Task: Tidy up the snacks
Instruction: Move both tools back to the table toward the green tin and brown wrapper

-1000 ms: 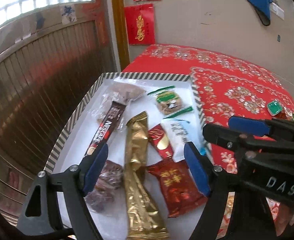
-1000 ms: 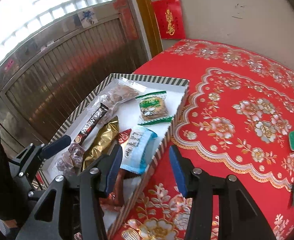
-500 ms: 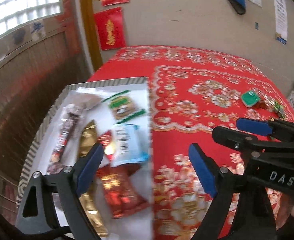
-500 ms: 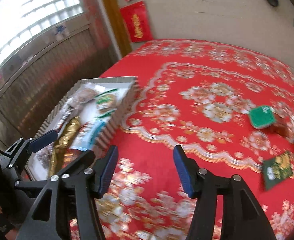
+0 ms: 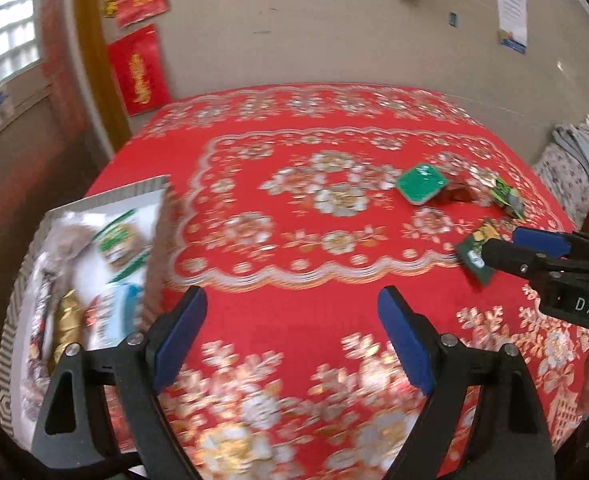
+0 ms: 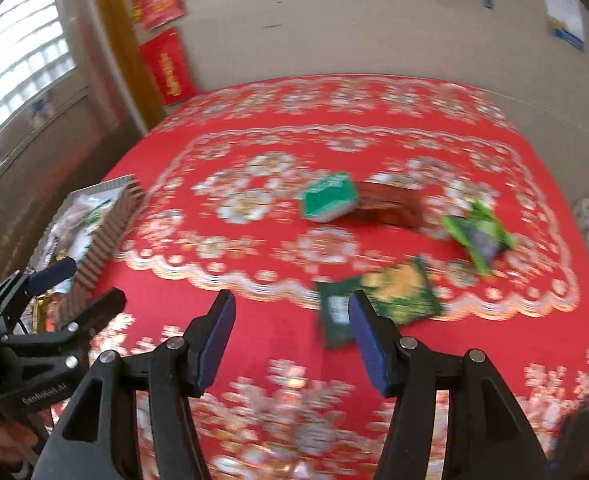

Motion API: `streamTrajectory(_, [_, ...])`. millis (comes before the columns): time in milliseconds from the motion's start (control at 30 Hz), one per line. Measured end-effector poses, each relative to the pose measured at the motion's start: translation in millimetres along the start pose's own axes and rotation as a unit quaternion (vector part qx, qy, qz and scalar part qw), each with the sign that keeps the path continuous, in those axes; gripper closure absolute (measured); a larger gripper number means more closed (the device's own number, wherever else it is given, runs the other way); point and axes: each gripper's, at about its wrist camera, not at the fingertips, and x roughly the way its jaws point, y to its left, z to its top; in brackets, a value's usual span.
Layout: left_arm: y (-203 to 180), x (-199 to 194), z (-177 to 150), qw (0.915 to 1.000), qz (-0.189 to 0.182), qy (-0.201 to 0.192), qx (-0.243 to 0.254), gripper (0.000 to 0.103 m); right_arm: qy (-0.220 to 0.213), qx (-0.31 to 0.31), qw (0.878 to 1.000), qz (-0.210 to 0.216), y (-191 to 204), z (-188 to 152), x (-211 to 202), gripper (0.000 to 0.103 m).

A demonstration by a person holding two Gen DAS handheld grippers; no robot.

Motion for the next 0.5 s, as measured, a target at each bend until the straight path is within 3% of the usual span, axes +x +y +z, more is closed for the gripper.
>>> streamTrajectory(233, [-39, 28, 16, 0.9986, -0.028, 0.028, 0.034, 0.016, 0.007, 0.044, 0.999, -0.004, -43, -7, -4, 0.044])
streamTrajectory(500, [-65, 71, 44, 0.9932, -0.065, 0.055, 0.079, 0.016, 0.019, 0.063, 0.998, -0.006, -63, -13, -1, 0.043])
